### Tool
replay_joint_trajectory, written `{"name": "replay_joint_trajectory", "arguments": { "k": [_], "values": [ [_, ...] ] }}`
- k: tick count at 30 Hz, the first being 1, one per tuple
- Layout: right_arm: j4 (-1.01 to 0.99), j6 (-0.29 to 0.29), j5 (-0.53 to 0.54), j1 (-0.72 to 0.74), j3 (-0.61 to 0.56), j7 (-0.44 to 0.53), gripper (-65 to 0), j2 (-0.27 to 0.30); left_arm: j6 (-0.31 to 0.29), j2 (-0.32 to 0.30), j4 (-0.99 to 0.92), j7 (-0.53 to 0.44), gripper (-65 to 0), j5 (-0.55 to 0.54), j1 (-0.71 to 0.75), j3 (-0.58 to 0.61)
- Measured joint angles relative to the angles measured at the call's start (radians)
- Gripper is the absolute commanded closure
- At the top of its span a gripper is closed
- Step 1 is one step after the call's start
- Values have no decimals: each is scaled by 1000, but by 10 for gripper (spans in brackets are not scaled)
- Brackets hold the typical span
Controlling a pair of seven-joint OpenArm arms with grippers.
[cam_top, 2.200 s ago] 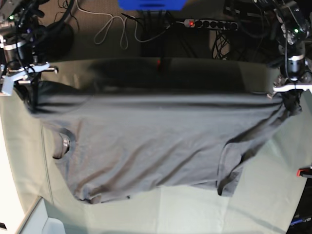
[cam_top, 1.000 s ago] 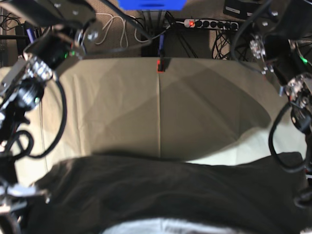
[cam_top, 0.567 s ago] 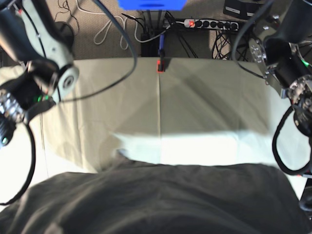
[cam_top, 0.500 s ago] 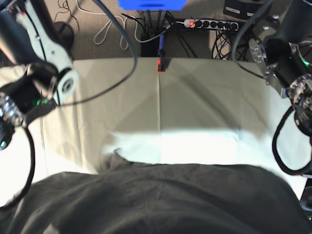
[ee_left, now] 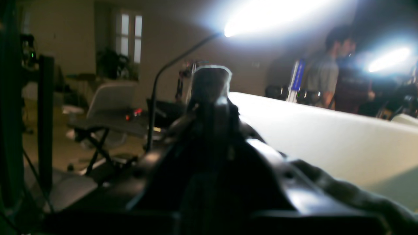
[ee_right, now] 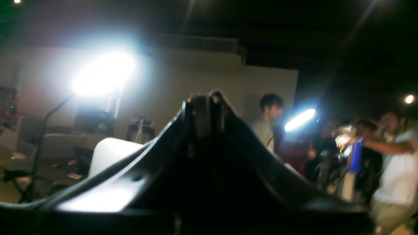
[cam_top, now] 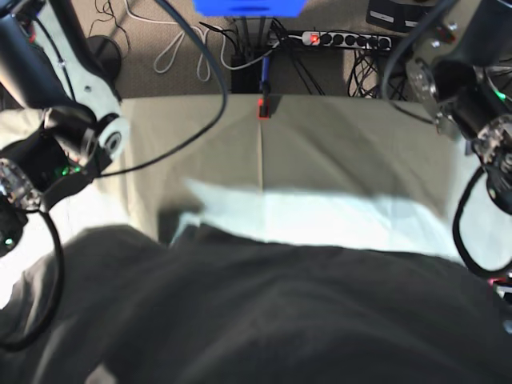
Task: Layout the t-shirt on the table in an organized manner, then fold the t-shirt properly
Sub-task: 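Lift the shirt high with both grippers and swing it over the table, then lay the shirt down with both grippers and release it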
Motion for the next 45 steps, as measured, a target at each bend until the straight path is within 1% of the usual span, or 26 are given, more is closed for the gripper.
{"name": "replay_joint_trajectory", "arguments": {
  "k": [2,4,6,10,12,15,20,23,27,29,32,35,38,39,40,41,42,43,45],
  "values": [
    [-41,2,-6,-2,-23,-10,0,-1,0,6,-23,-7,0,0,10,0],
    [-85,2,-3,0,-32,-4,0,0,5,35,-58,-5,0,3,11,-3],
    [-134,0,-4,4,-42,-6,0,0,0,44,-97,0,0,0,14,-3],
    [-264,2,-8,26,-86,-3,0,5,2,44,-196,-3,0,1,9,1],
    [-354,2,-2,39,-96,0,0,8,4,44,-261,4,0,2,-16,7],
    [-522,2,-21,83,-144,-16,0,42,3,43,-345,-4,0,0,-57,12],
    [-740,0,-16,184,-198,-10,0,71,0,46,-512,-3,0,-2,-120,14],
    [-822,0,-16,220,-206,-10,0,71,4,43,-594,2,0,3,-149,12],
    [-936,0,-14,233,-208,7,0,69,2,34,-675,-6,0,4,-158,12],
    [-1034,-1,-31,247,-219,64,0,75,6,33,-727,0,0,6,-167,6],
    [-1164,-1,-110,264,-272,171,0,77,3,32,-783,2,-1,10,-193,8],
    [-1266,-1,-166,272,-292,257,0,67,-4,13,-835,-4,-4,2,-217,14],
    [-1356,-1,-219,291,-300,304,-6,67,5,-3,-909,-5,-43,4,-245,9],
    [-1396,-16,-227,306,-301,322,-12,65,6,-3,-937,-10,-56,6,-260,6],
    [-1432,-43,-231,322,-304,344,-17,63,8,-3,-958,-31,-65,6,-271,6],
    [-1476,-75,-235,347,-306,369,-21,61,7,-2,-983,-82,-74,8,-284,10],
    [-1513,-87,-244,370,-306,395,-24,61,7,-1,-1003,-120,-84,11,-295,14],
    [-1550,-87,-251,393,-306,420,-24,63,7,0,-1026,-150,-95,9,-309,14],
    [-1616,-87,-277,438,-306,449,-43,66,7,-2,-1082,-179,-127,11,-340,15]
  ]
}}
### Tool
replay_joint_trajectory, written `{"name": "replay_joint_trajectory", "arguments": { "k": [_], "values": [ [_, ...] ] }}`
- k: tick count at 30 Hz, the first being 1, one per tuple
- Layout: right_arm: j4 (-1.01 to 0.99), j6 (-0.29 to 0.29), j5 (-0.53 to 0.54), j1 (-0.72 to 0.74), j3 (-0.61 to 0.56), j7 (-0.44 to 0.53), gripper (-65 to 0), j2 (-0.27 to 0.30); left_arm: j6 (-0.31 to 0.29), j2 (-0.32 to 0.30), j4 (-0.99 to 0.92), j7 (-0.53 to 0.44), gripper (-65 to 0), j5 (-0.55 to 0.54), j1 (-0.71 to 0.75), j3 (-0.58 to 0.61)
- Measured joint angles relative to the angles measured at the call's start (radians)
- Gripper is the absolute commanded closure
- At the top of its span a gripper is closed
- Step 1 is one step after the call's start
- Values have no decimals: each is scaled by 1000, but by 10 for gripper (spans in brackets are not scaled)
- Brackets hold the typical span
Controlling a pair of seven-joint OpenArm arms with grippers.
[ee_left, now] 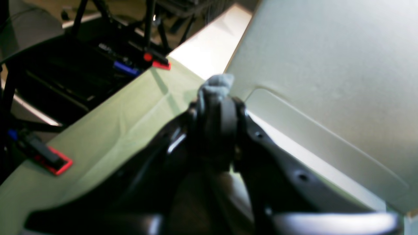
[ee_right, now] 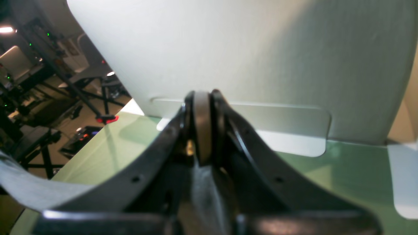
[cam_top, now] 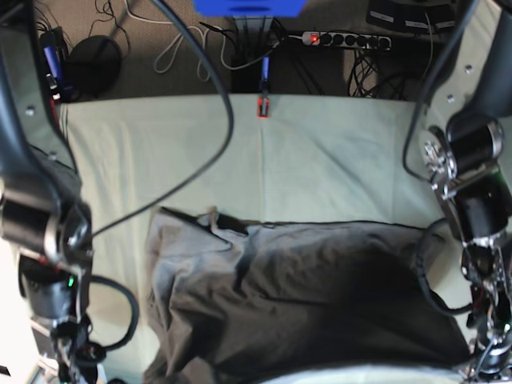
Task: Layout the t-shirt on the table in an organized manner, then fold the t-shirt properly
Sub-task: 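Lay the shirt down with both grippers and release it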
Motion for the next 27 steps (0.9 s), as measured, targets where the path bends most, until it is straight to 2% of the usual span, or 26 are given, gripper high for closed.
{"name": "replay_joint_trajectory", "arguments": {
  "k": [2,6,8,11,13,17,23,27],
  "values": [
    [-48,-1,-35,34,1,9,-90,2,4,-2,-61,-1,-167,2,-31,-1],
    [-66,0,-109,53,4,11,-285,-4,1,-2,-186,-7,-278,-2,-84,0],
    [-66,0,-113,52,5,14,-382,-2,1,-1,-218,-6,-326,-2,-102,0],
    [-66,0,-114,49,6,26,-467,16,1,6,-228,-8,-364,-5,-125,-1],
    [-63,-3,-112,35,7,40,-492,38,0,10,-226,-15,-368,-5,-130,-1],
    [-63,-4,-112,-42,7,34,-502,74,1,9,-215,-14,-368,-9,-86,-1],
    [-65,-7,-111,-213,18,35,-503,119,8,5,-23,0,-368,-5,242,-1],
    [-22,-7,-114,-357,120,32,-503,123,2,-2,37,-10,-368,-7,377,-6]
  ]
}}
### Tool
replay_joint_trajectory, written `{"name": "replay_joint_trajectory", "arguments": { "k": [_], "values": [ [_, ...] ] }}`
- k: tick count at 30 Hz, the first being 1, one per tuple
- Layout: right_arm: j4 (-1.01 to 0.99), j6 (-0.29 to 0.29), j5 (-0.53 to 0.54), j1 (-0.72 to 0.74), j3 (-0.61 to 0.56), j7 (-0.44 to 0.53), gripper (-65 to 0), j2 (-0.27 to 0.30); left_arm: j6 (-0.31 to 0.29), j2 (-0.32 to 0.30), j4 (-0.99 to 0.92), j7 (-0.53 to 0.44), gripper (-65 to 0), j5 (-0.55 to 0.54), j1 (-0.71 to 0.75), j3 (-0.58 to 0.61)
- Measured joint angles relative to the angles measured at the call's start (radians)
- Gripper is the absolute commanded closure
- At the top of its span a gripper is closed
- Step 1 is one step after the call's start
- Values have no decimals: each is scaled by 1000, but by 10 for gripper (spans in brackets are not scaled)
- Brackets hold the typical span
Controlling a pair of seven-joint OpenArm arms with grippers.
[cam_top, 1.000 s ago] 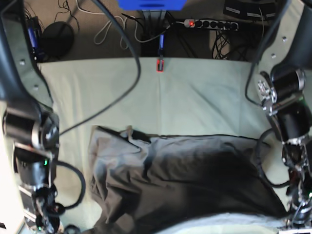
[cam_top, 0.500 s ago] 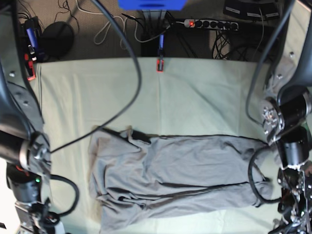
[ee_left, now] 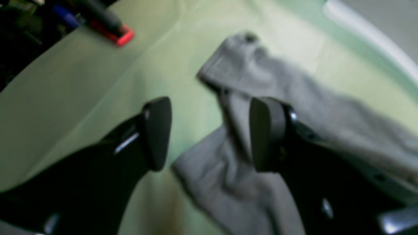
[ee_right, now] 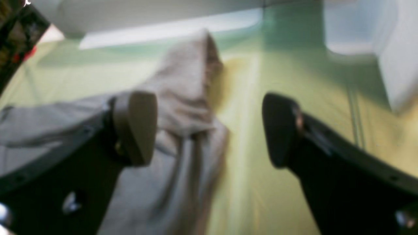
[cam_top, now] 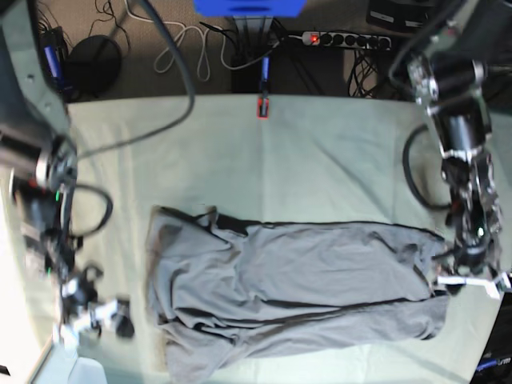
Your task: Layout the t-shirt on the table in an organized manner, then fold the t-shirt properly
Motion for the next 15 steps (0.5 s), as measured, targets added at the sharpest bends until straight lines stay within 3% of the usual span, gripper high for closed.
{"name": "replay_joint_trajectory", "arguments": {
  "k": [10,15],
  "values": [
    [543,0,0,-426,24,-16,-500,-104,-5,0,-23,-1,-368,7,106,2],
    [793,0,-3,-608,29,-90,-500,-141,-11,-27,-232,-1,-369,-1,30,8]
  ]
}}
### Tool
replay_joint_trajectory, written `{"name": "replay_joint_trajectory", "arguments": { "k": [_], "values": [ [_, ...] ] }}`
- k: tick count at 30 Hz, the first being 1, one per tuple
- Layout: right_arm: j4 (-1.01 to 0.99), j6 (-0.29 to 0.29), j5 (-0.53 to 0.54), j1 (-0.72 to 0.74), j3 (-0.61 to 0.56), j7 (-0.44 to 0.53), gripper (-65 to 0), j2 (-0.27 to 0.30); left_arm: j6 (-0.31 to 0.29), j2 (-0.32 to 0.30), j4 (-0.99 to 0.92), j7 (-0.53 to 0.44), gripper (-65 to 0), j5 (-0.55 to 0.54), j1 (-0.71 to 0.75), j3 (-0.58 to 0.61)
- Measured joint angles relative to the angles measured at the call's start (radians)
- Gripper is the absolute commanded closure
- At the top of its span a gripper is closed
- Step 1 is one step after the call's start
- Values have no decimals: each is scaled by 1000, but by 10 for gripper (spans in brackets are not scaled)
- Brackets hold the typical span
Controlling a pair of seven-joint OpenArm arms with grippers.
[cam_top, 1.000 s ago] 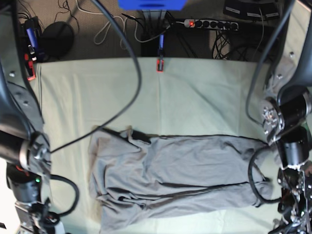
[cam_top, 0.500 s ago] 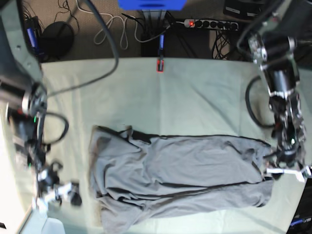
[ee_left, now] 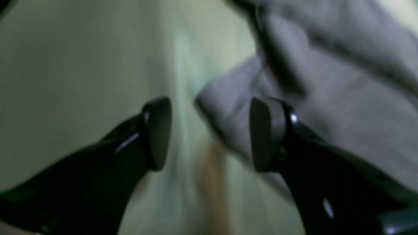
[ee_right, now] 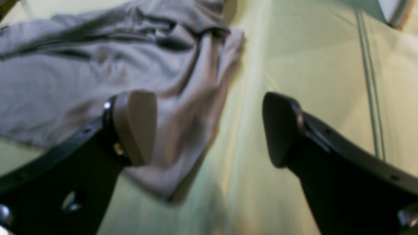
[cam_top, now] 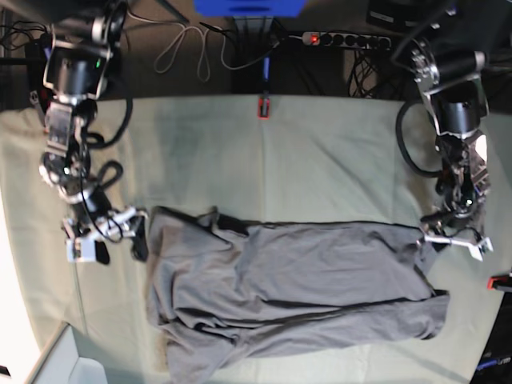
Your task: Layout the t-shirt on the table in an organized manner, then fold the t-shirt properly
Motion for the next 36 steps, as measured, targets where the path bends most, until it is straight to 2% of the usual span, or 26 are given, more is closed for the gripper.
{"name": "replay_joint_trajectory", "arguments": {
  "k": [2,7,9,16,25,33,35,36],
  "values": [
    [90,-1,2,-60,3,-6,-500,-19,6,-12,-79,-3,-369,3,-27,-3],
    [289,2,5,-220,-8,-11,-500,-74,-2,-14,-229,-216,-368,7,-111,1],
    [349,2,2,-282,-6,-22,-500,-84,-2,-12,-270,-265,-368,8,-129,1],
    [466,1,3,-388,-6,-17,-500,-124,-2,-6,-313,-307,-367,-2,-130,156],
    [505,0,4,-440,-5,-19,-503,-120,-2,-6,-322,-340,-357,-2,-132,166],
    [504,0,1,-447,-29,-20,-500,-130,-2,-9,-323,-341,-105,-1,-132,165],
    [496,1,2,-425,-58,-39,-500,-124,-2,-9,-323,-346,-2,-4,-131,165],
    [477,0,3,-406,-64,-55,-500,-123,-2,-9,-323,-346,0,-2,-131,165]
  ]
}}
